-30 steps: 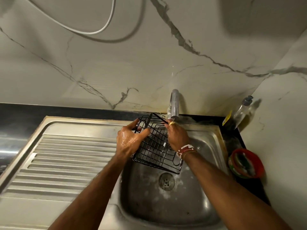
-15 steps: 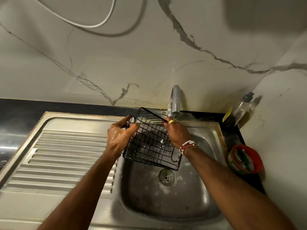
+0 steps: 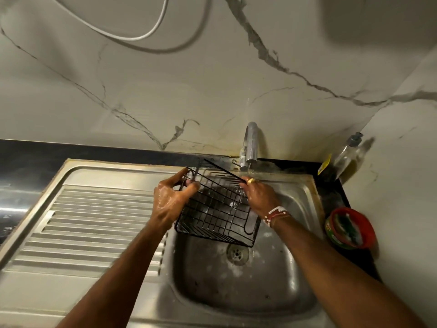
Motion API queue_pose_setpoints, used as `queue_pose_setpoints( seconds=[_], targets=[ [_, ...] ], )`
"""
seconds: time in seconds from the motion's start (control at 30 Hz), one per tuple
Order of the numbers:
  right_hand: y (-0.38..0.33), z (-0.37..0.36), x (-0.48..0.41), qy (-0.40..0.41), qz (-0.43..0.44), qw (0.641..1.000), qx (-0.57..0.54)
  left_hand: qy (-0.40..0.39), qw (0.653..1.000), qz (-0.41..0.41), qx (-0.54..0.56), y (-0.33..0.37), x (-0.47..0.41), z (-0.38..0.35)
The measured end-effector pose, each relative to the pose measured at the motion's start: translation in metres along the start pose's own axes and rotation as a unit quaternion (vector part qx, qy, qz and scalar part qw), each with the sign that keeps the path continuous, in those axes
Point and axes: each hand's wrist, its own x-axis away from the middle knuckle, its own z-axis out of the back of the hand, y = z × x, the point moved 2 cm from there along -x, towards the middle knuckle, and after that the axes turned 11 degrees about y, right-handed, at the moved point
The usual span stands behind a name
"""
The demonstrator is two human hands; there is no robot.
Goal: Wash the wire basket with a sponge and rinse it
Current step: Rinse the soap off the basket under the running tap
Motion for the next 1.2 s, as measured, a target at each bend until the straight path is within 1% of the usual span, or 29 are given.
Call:
queue_pose_setpoints(
  seconds=[0.07,0.13,0.2,0.27,0.33,0.47,0.6,0.67,0.73,0.8,0.83,0.9,1.0,1.03,1.1,1.13,1.17,1.2],
  targets=[
    [-0.019,-0.001,-0.011,0.034,0.024,0.999,-0.019,-0.004,1.0,-0.003,0.004,-0.003,0.006,-0.007],
    [-0.024,0.002,-0.015,0.027,0.047,0.998,-0.019,0.004,1.0,0.003,0.013,-0.008,0.005,-0.006],
    [-0.011,0.003,-0.012,-0.006,0.058,0.998,-0.003,-0.001,1.0,0.0,0.022,-0.013,0.001,-0.002],
    [0.006,0.004,-0.007,-0.041,0.019,0.999,0.005,0.005,0.999,0.004,0.045,-0.017,-0.003,0.003],
    [0.015,0.006,-0.006,-0.056,-0.02,0.998,0.015,0.004,0.998,0.009,0.063,-0.021,-0.006,0.008],
    [0.004,0.009,-0.024,-0.076,-0.009,0.996,0.035,-0.011,0.994,0.035,0.099,-0.032,-0.007,0.007],
    [-0.006,0.002,-0.043,-0.141,-0.018,0.985,0.099,-0.015,0.993,0.039,0.106,-0.033,0.001,-0.004],
    [-0.001,0.001,-0.043,-0.166,-0.015,0.981,0.098,-0.006,0.992,0.037,0.118,-0.035,0.0,-0.002],
    [0.007,0.006,-0.04,-0.157,-0.039,0.984,0.078,0.005,0.991,0.028,0.133,-0.037,-0.002,0.003],
    [0.016,0.012,-0.038,-0.122,-0.107,0.986,0.026,0.01,0.99,0.022,0.14,-0.04,-0.001,0.008],
    [0.017,0.012,-0.039,-0.114,-0.152,0.982,-0.015,0.006,0.99,0.021,0.143,-0.044,0.001,0.01],
    [0.017,0.008,-0.041,-0.109,-0.242,0.958,-0.105,-0.002,0.99,0.031,0.139,-0.054,0.004,0.013],
    [0.017,-0.001,-0.039,-0.056,-0.332,0.923,-0.189,-0.02,0.991,0.03,0.128,-0.076,0.012,0.016],
    [0.016,-0.001,-0.038,-0.026,-0.366,0.904,-0.218,-0.018,0.99,0.032,0.135,-0.081,0.014,0.016],
    [0.012,0.0,-0.034,0.035,-0.442,0.846,-0.296,0.0,0.985,0.047,0.165,-0.085,0.017,0.014],
    [0.012,0.002,-0.032,0.037,-0.47,0.816,-0.335,0.003,0.981,0.057,0.186,-0.087,0.017,0.013],
    [0.011,0.004,-0.03,-0.003,-0.493,0.792,-0.361,0.002,0.975,0.07,0.209,-0.09,0.017,0.012],
    [0.009,0.006,-0.026,-0.073,-0.51,0.767,-0.383,-0.001,0.969,0.088,0.231,-0.093,0.017,0.011]
  ],
)
